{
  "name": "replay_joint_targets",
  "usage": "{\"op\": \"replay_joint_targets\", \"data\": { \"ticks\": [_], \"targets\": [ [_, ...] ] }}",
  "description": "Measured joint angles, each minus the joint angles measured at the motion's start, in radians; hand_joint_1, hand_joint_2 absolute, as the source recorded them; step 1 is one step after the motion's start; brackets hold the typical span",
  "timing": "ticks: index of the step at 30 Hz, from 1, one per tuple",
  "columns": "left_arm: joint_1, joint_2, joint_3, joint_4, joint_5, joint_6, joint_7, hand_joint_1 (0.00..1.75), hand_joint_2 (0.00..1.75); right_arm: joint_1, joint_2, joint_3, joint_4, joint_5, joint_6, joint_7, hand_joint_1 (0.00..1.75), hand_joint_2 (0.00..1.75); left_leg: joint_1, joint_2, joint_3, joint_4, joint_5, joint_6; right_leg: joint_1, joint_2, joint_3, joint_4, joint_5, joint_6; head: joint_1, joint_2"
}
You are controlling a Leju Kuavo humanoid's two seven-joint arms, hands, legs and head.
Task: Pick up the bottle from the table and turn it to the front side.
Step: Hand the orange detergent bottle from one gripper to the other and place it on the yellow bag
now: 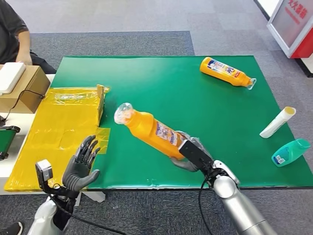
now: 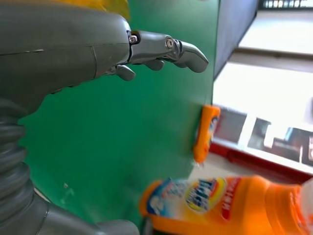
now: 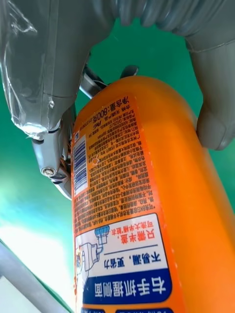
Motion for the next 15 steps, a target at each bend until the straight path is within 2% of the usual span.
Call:
{"op": "replay_joint_targets", "data": {
  "ticks": [4,7,15],
  "targets": [
    [-0.089,0.017,-0.055,0.033,0.056,-0.033,0.064,0.00,1.75,-0.021,0.063,0.084,0.055,0.057,-0.012,-0.004,1.75,1.75,0.000,0.000,0.000,0.000,0.001,-0.001,0.001,0.000,0.000,0.000,0.000,0.000,0.000,0.000],
    [-0.138,0.033,-0.093,0.069,0.068,-0.053,0.080,0.00,1.75,-0.035,0.092,0.146,0.083,0.075,-0.014,-0.004,1.75,1.75,0.001,0.000,0.000,0.000,0.001,-0.001,0.001,0.000,0.000,0.000,0.000,-0.001,0.000,0.000],
    [-0.197,0.066,-0.160,0.125,0.084,-0.099,0.081,0.00,1.75,-0.073,0.108,0.230,0.122,0.098,-0.018,0.003,1.75,1.75,0.001,0.000,0.000,0.000,0.001,-0.001,0.001,0.000,0.000,0.000,0.000,-0.001,0.000,0.000]
  ]
}}
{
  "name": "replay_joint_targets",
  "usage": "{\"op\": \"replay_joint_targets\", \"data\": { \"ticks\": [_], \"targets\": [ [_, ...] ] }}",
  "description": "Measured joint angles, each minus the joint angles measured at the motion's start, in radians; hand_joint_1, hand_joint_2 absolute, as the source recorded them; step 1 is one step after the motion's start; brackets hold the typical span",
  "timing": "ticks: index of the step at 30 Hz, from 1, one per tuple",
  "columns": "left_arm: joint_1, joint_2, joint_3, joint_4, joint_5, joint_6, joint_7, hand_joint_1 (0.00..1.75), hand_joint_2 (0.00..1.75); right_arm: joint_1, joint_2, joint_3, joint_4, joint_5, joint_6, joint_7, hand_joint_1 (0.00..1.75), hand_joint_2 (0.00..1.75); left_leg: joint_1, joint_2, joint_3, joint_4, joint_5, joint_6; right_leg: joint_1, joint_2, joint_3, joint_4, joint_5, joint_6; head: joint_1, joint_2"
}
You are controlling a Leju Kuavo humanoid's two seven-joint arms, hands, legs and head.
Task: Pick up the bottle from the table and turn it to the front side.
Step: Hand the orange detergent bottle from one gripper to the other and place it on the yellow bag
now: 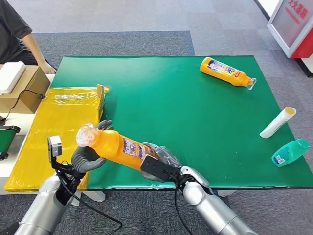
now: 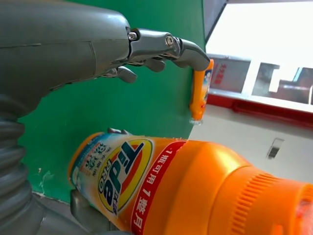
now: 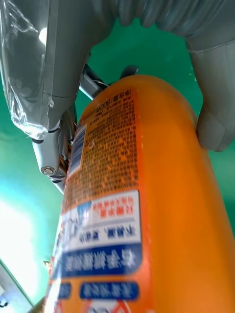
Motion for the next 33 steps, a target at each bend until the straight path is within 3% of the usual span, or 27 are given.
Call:
{"op": "replay_joint_targets", "data": {
  "ticks": [13,19,23,27,29,33],
  "targets": [
    [-0.024,0.058,-0.129,0.034,-0.060,-0.090,-0.042,0.00,1.75,-0.055,0.007,0.069,0.029,0.004,0.007,-0.002,1.75,1.75,0.000,0.000,0.000,0.000,0.000,0.000,0.000,0.000,0.000,0.000,0.000,0.000,0.000,0.000],
    [-0.025,0.076,-0.161,0.033,-0.080,-0.083,-0.061,0.00,1.75,-0.065,0.008,0.080,0.039,0.001,0.006,-0.001,1.75,1.75,0.000,0.000,0.000,0.000,0.000,0.000,0.000,0.000,0.000,0.000,0.000,0.000,0.000,0.000],
    [-0.023,0.079,-0.170,0.019,-0.106,-0.030,-0.066,0.05,1.75,-0.069,0.009,0.081,0.057,-0.004,-0.003,0.006,1.75,1.75,0.000,0.000,0.000,0.000,0.000,0.000,0.000,0.000,0.000,0.000,0.000,0.000,0.000,0.000],
    [-0.014,0.074,-0.171,-0.021,-0.139,0.048,-0.073,1.64,1.75,-0.069,0.009,0.080,0.075,-0.006,-0.016,0.014,1.75,1.75,0.000,0.000,0.000,0.000,0.000,0.000,0.000,0.000,0.000,0.000,0.000,0.000,0.000,0.000],
    [-0.009,0.071,-0.171,-0.039,-0.149,0.067,-0.074,1.75,1.75,-0.069,0.009,0.079,0.081,-0.006,-0.019,0.015,1.75,1.75,0.000,0.000,0.000,0.000,0.000,0.000,0.000,0.000,0.000,0.000,0.000,0.000,0.000,0.000],
    [0.002,0.065,-0.173,-0.063,-0.165,0.086,-0.076,1.75,1.75,-0.069,0.009,0.078,0.088,-0.006,-0.022,0.016,1.75,1.75,0.000,0.000,0.000,0.000,0.000,0.000,0.000,0.000,0.000,0.000,0.000,0.000,0.000,0.000]
  ]
}}
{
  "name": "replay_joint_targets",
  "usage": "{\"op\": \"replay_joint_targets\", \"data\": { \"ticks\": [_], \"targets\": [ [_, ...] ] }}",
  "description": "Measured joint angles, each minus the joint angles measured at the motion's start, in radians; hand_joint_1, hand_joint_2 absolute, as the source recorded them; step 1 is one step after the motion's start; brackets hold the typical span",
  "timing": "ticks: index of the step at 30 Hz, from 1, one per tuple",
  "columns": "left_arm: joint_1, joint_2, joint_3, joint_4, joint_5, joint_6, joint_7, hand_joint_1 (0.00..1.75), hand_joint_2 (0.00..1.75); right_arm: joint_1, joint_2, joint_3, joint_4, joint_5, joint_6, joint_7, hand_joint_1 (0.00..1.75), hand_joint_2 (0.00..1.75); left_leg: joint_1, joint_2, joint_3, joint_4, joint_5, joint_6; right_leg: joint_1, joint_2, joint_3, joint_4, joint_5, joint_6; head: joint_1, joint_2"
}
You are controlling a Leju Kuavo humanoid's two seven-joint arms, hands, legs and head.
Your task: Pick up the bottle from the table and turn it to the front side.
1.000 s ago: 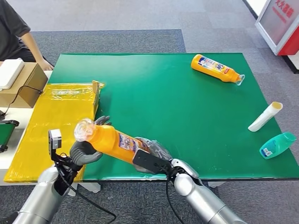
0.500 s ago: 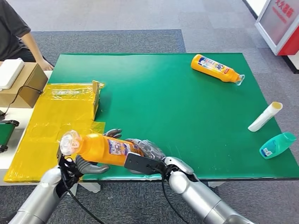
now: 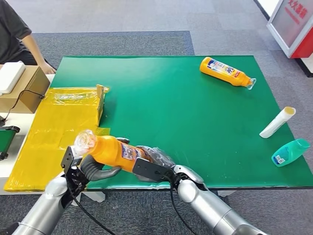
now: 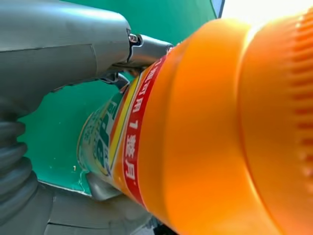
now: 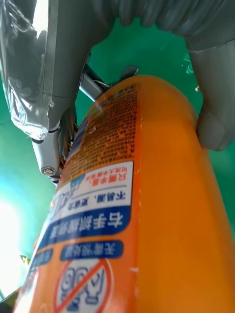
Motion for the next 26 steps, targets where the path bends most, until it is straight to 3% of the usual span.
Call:
{"op": "replay_joint_targets", "data": {
  "ticks": [5,6,9,10,13,18,22,26],
  "targets": [
    [0.010,-0.005,0.000,-0.025,-0.020,0.023,-0.012,1.75,1.75,0.000,0.002,0.000,0.004,0.004,-0.002,0.000,1.75,1.75,0.000,0.000,0.000,0.000,0.000,0.000,0.000,0.000,0.000,0.000,0.000,0.000,0.000,0.000],
    [0.012,-0.006,0.000,-0.030,-0.023,0.026,-0.014,1.75,1.75,0.000,0.003,0.000,0.005,0.005,-0.003,0.000,1.45,1.75,0.000,0.000,0.000,0.000,0.000,0.000,0.000,0.000,0.000,0.000,0.000,0.000,0.000,0.000],
    [0.021,-0.008,0.000,-0.047,-0.050,0.050,-0.031,1.75,1.75,0.001,0.004,-0.001,0.006,0.006,-0.006,0.001,0.14,1.75,0.000,0.000,0.000,0.000,0.000,0.000,0.000,0.000,0.000,0.000,0.000,0.000,0.000,0.000],
    [0.024,-0.009,0.000,-0.057,-0.073,0.070,-0.036,1.75,1.75,0.002,0.005,-0.003,0.006,0.007,-0.010,0.005,0.00,1.75,0.000,0.000,0.000,0.000,0.000,0.000,0.000,0.000,0.000,0.000,0.000,0.000,0.000,0.000],
    [0.028,-0.010,-0.002,-0.099,-0.195,0.173,-0.019,1.75,1.75,0.014,0.005,-0.022,0.007,0.005,-0.032,0.023,0.00,1.75,0.000,0.000,0.000,0.000,0.000,0.000,0.000,0.000,0.000,0.000,0.000,0.000,0.000,0.000],
    [0.018,0.012,-0.009,-0.183,-0.416,0.347,0.119,1.75,1.75,0.063,-0.002,-0.087,-0.005,0.003,-0.065,0.045,0.00,1.75,0.000,0.000,0.000,0.000,0.000,0.000,0.000,0.000,0.000,0.000,0.000,0.000,0.000,0.000],
    [-0.024,0.065,-0.027,-0.247,-0.614,0.404,0.276,1.75,1.75,0.117,-0.011,-0.159,-0.046,0.018,-0.069,0.057,0.00,1.75,0.000,0.000,0.000,0.000,0.000,0.000,0.001,0.000,-0.001,0.000,0.000,-0.001,0.000,0.000],
    [-0.076,0.120,-0.051,-0.285,-0.737,0.402,0.405,1.75,1.75,0.159,-0.015,-0.217,-0.093,0.037,-0.062,0.076,0.00,1.75,0.000,0.000,0.000,0.000,0.001,-0.001,0.001,0.000,-0.001,0.000,0.001,-0.001,0.000,0.000]
  ]
}}
